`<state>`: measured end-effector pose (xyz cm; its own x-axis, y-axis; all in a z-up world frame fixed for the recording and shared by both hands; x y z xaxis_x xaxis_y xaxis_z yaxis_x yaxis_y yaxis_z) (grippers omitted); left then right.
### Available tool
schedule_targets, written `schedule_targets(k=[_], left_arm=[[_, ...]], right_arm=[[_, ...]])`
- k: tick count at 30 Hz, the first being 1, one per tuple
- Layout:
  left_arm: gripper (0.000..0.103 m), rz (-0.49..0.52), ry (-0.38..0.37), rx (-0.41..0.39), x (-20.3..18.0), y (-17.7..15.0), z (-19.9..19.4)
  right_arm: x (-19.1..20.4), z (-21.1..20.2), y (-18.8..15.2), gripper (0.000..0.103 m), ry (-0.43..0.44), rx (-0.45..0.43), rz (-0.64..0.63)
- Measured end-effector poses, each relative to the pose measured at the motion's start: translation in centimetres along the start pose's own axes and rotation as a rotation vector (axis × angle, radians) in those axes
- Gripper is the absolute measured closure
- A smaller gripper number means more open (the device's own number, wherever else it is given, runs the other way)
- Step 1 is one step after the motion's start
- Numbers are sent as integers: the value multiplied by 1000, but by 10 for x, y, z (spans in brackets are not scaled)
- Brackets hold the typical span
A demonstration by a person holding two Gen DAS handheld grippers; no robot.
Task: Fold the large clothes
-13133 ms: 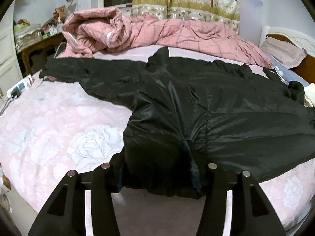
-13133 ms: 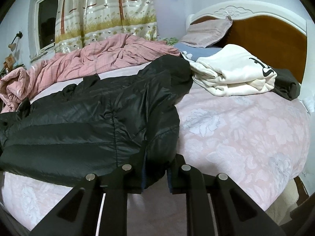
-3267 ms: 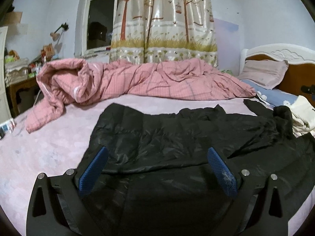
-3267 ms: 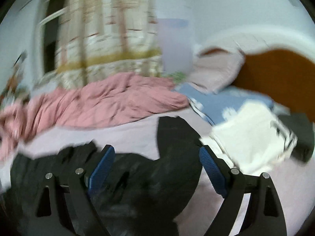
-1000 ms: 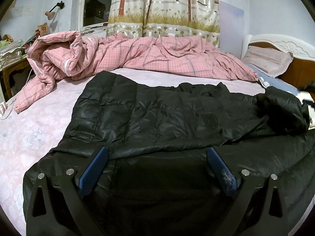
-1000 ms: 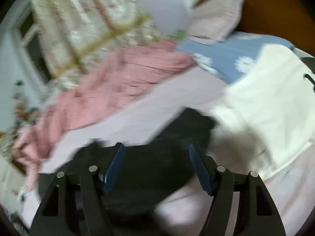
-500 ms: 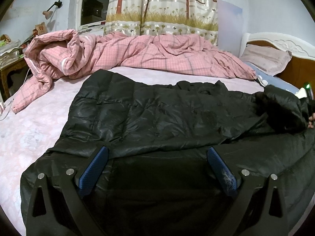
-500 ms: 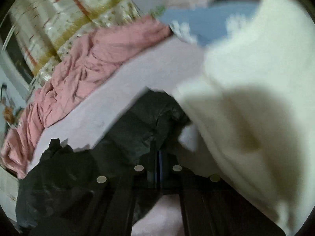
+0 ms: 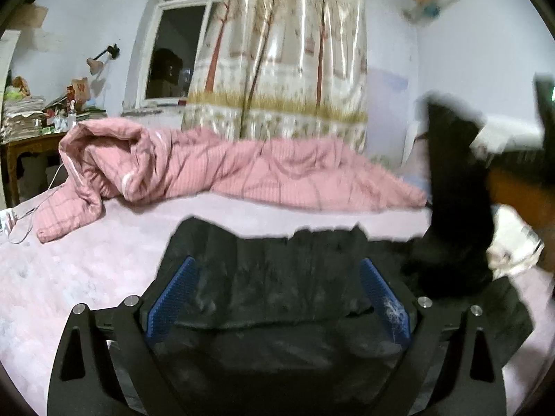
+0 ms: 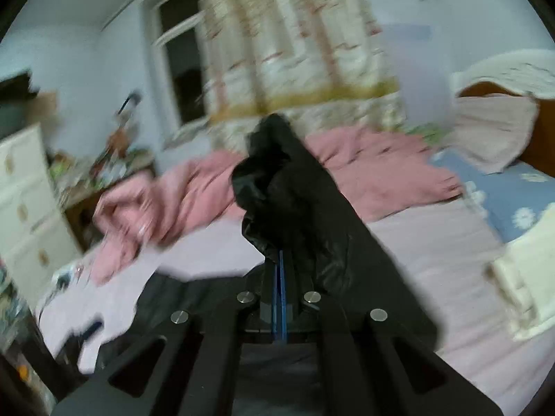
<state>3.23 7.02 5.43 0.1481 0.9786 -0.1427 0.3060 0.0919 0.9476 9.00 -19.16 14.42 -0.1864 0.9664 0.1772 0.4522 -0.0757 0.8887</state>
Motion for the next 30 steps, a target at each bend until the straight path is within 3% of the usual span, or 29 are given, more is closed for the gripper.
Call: schedule_targets(k=[3,6,13,15,18,23,25,26,27,30], left_arm=[[9,-82,-74,-7,19,11,-9],[8,-187,-167,66,40,11,-2],[8,-488,-332,443,76,-35,62],[8,-515,-342,497,76,-46,72],[8,-471,-322,491,67,-45,74],[8,-483,-323,492,61,-46,81],[31,-461,-301,483,63,-47,81],[73,-429,-271,477,64,-48,80],[93,-404,-248,474,63,-47,81],[98,-373,-164,397,70,-39,78]], right_arm=[[54,27,-50,101,29,109,-58],[89,56,-96,101,49,214,-76],[100,70,-137,101,91,271,-29],[104,72,-141,101,119,274,-19],[107,70,-144,101,129,272,-53],[121,70,-156,101,200,318,-71],[128,66,-159,101,211,317,-103],[130,63,-159,101,212,312,-117],[131,61,-158,100,201,304,-129],[124,56,-154,100,170,298,-120]])
Point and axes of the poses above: each gripper's, at about its wrist camera, not at the fingertips, and z roughly the way its jaws point, x to its left, y to its top, the point moved 2 cm from there along z, roughly the way its jaws point, and after that the axes turned 1 degree about -y, right-handed, at the moved point
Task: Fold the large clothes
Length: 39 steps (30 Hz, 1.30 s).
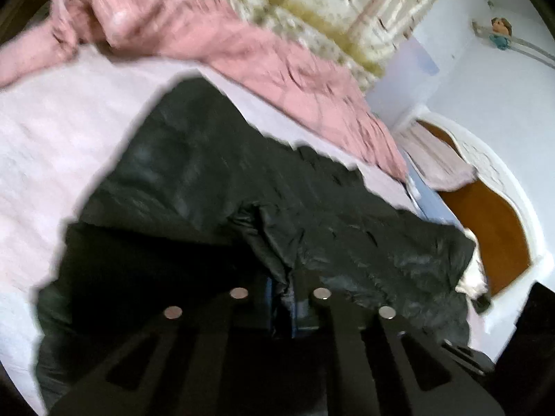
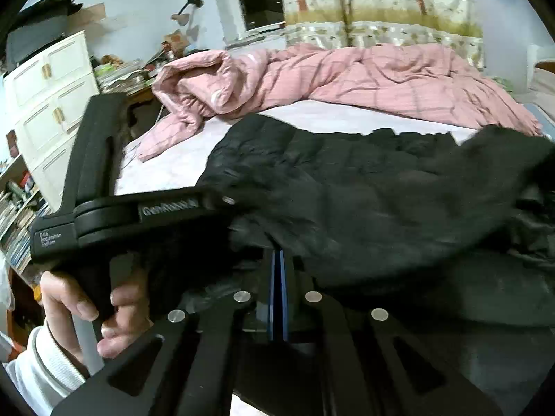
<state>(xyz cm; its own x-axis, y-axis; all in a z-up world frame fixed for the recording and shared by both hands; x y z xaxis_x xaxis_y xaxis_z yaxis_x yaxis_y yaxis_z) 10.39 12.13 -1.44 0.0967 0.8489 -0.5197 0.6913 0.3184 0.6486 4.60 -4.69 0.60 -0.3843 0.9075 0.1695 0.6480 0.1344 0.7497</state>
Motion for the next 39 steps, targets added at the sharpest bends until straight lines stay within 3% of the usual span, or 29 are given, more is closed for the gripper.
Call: schedule_targets(k=[5,8,11,13,14,15,19,22,25,26,27,29,33,37,39], left_arm=[[98,142,254,-249,-3,26,-40],[98,175,359,-298,3,31,-53],[98,187,433,-275,9,32,-46],[98,197,458,-242,11,29,-37],[98,204,460,-232,10,26,-34],[98,216,463,-220,9,25,-31],[98,268,485,-211,-1,17,-26],[98,299,465,-215,-7,14,-21],[98,326,453,-221,-13,13,-18],[98,334,446,-222,-15,13,-16],[98,342,439,-223,-18,14,-14],[98,352,421,-226,-24,19,-9],[98,365,397,-223,-37,36,6],[98,384,381,-204,-43,53,24],[98,411,414,-195,-46,58,38]], right_arm=[[-35,-25,8,100,-66,-45,58],[-71,-46,18,98,-134,-65,84],[-104,-73,26,95,-163,-135,116],[-129,-87,39,75,-230,-165,131],[-144,-87,45,46,-246,-151,138],[-156,-84,50,32,-253,-123,145],[-206,-61,59,32,-348,-3,202],[-224,-30,63,32,-288,152,171],[-235,-3,60,61,-418,272,69],[-241,2,60,77,-423,280,61],[-248,3,62,88,-419,270,78],[-263,-4,69,92,-437,199,120],[-289,-18,85,94,-500,94,182],[-334,-28,83,93,-474,46,306],[-350,-29,80,93,-490,44,340]])
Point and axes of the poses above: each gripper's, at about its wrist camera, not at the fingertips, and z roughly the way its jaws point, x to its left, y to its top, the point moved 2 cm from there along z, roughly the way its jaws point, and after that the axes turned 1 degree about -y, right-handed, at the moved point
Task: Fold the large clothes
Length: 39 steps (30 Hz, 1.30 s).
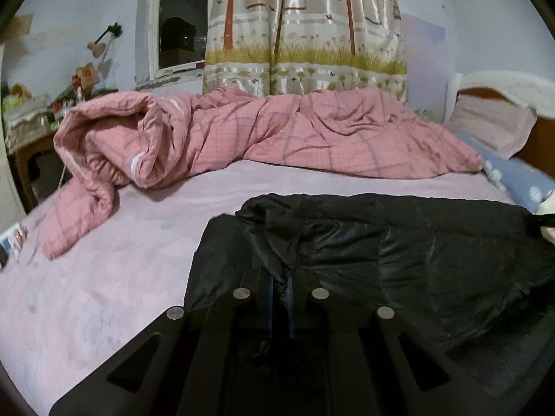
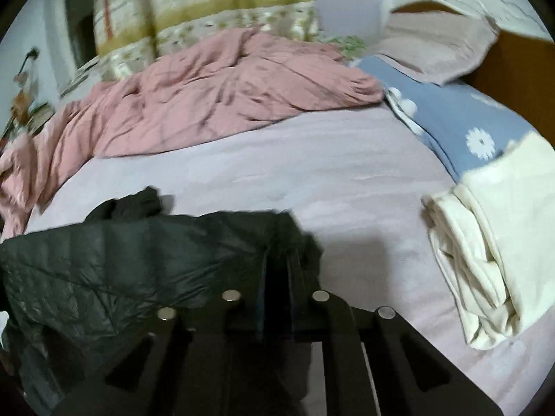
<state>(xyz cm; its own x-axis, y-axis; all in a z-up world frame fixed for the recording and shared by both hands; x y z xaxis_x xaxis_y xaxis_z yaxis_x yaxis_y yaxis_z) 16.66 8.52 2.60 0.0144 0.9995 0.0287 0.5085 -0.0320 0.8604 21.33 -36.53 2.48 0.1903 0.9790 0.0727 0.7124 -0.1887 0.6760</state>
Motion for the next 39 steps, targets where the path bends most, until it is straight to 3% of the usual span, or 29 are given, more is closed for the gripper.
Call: schedule_targets(k=[3,4,7,9,12,14,17,19,21,23,26,29,31,32,33,35,39], left_arm=[[98,26,85,22,0,-2,17],[98,7,86,43,5,-4,22],[98,-64,47,99,20,-9,34],[98,-91,41,121,27,-11,37],[98,-107,54,132,32,-14,34],[98,-97,66,128,33,-15,31],[98,-63,90,117,32,-16,25],[98,-56,83,117,33,-17,26],[97,-52,66,132,33,-20,30],[97,-45,52,146,31,-21,34],[94,-39,47,130,30,-20,30],[90,-19,42,98,27,-17,22],[80,1,53,73,25,-17,14],[69,8,62,61,24,-17,10],[59,13,73,43,23,-17,4],[50,16,89,14,24,-18,-8],[26,-11,83,-37,28,-21,-32]], right_arm=[[-16,1,-1,93,-134,3,13],[-20,-4,-3,93,-126,4,32],[-17,-29,-13,93,49,38,78],[6,-44,-27,90,152,73,28],[45,-50,-47,90,213,115,-72],[63,-35,-63,90,145,186,-126],[55,-6,-80,90,-42,266,-147],[36,0,-78,90,-159,248,-115],[14,-2,-73,90,-166,243,-28],[0,-12,-70,90,-126,228,53],[4,-41,-66,90,-122,134,35],[18,-65,-73,87,42,101,26],[29,-67,-82,87,152,139,24],[33,-64,-88,87,160,171,15],[34,-57,-93,87,130,199,6],[34,-50,-100,86,38,230,-2],[22,-59,-98,86,-110,170,16]])
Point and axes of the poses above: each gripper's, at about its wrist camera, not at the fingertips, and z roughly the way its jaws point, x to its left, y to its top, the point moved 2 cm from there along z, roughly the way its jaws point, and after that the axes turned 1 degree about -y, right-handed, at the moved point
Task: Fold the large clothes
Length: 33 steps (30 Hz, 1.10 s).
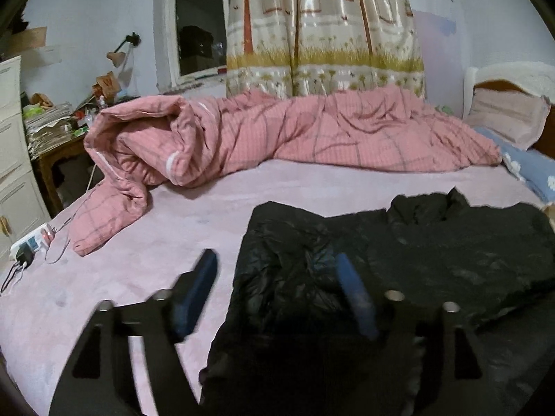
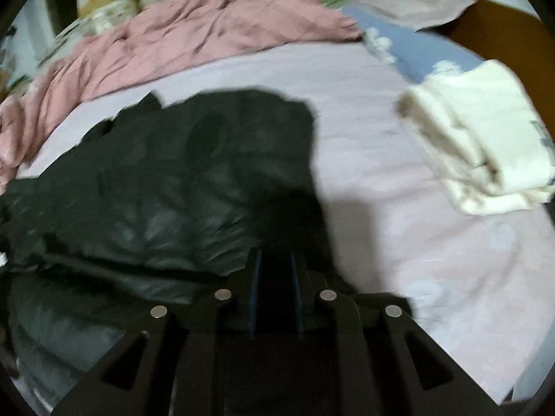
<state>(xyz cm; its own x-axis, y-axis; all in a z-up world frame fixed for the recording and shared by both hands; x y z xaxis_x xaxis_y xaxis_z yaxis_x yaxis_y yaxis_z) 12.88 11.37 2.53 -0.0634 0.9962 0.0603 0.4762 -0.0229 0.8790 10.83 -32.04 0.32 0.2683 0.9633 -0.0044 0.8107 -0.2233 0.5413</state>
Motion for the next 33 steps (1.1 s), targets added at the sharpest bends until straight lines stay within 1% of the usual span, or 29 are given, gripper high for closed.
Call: schedule_targets(k=[2,3,4,6,7,8,9,10,11,13,16,17,18,22,27,30,33], left_arm=[[23,-17,-22,-28,3,0,-12],[18,-21,-31,-42,4,1,-18],[15,-23,-36,-60,4,1,-24],[6,-25,-39,-110,3,2,-38],[5,-25,-41,-139,2,2,-45],[2,-24,-45,-160,0,3,-51],[1,-21,-52,-180,-2,3,-57],[1,-18,-59,-196,-5,3,-62],[1,-14,-65,-208,-8,2,-66],[1,-4,-78,-228,-13,-1,-75],[1,9,-91,-251,-20,-9,-88],[1,10,-98,-259,-21,-12,-93],[1,12,-105,-265,-23,-14,-98],[1,18,-125,-296,-28,-23,-116],[1,32,-138,-315,-35,-33,-133],[1,36,-148,-312,-38,-42,-139],[1,51,-157,-301,-42,-51,-143]], right_arm=[[-4,-17,3,86,10,-74,4],[-5,-31,2,82,21,-122,3],[-5,-37,4,81,25,-153,4],[-8,-55,-2,76,48,-217,14],[-8,-60,-4,73,61,-230,19],[-8,-66,-8,62,80,-246,27],[-6,-68,-9,43,90,-257,32],[-5,-73,-13,39,97,-276,36],[-4,-80,-17,36,97,-303,33],[4,-90,-27,35,80,-342,7],[10,-103,-38,24,81,-388,-20],[11,-109,-43,19,87,-409,-20],[12,-115,-48,17,98,-428,-16],[16,-128,-63,17,136,-461,-10],[26,-140,-79,14,90,-513,-53],[29,-143,-89,14,90,-529,-70],[30,-143,-98,13,106,-523,-60]])
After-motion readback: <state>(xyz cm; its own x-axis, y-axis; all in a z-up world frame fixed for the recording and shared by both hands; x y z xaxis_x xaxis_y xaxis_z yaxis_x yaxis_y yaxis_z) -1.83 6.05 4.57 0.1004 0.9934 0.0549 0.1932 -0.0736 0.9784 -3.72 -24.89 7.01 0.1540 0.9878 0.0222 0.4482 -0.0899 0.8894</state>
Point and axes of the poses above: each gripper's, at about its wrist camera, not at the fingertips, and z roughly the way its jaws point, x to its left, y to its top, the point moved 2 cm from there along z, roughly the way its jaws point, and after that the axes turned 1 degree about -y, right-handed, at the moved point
